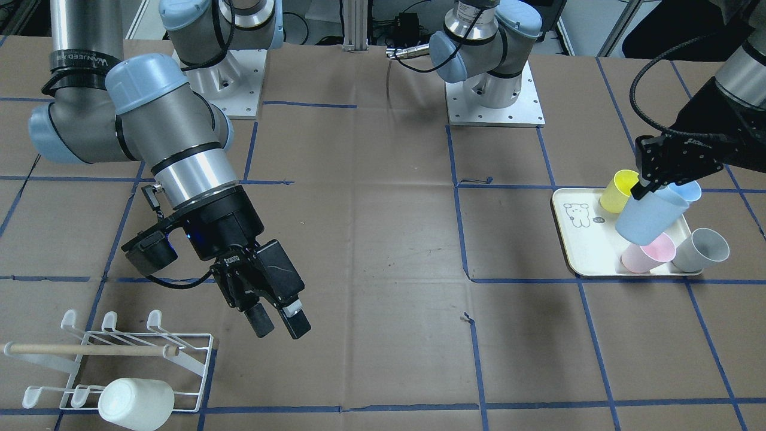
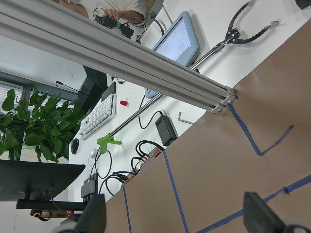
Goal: Transfer IKEA cup to right arm and place on rack
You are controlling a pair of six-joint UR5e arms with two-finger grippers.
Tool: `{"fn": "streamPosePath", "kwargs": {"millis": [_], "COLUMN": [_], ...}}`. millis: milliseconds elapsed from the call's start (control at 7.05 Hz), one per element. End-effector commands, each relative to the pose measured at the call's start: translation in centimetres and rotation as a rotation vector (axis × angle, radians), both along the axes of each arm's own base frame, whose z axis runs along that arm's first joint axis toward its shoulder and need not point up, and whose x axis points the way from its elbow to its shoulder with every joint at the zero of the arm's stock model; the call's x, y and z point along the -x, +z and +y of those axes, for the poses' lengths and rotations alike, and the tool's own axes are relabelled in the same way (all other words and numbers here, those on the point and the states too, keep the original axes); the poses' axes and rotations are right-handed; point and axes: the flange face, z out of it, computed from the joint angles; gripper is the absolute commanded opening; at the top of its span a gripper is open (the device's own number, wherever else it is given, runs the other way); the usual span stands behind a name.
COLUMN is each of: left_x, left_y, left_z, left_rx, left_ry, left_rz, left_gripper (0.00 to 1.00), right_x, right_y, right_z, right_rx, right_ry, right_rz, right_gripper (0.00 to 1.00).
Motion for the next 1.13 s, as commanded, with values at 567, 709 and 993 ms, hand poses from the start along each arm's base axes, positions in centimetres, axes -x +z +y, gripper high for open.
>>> {"fn": "streamPosePath", "kwargs": {"millis": [567,709,993], "left_x": [5.4,6.1,9.6], "left_y": [-0.2,-0.3,-1.7], "left_z": [-8.1,-8.7,-9.6], "left_rx": [0.571,0.629,0.697], "left_ry": [-0.272,-0.309,-0.409], "left_rz": [0.264,0.319,0.418], "left_gripper": [0.0,0.0,0.0], "right_x": [0.2,0.3,0.4], "right_y": [0.4,0.5,0.7], "right_z": [-0.1,-0.2,0.0], "right_rx": [0.005,0.007,0.009], "right_ry": [-0.004,-0.003,0.002], "right_rz": [-0.002,-0.004,-0.011], "right_gripper": [1.0,1.0,1.0]}}
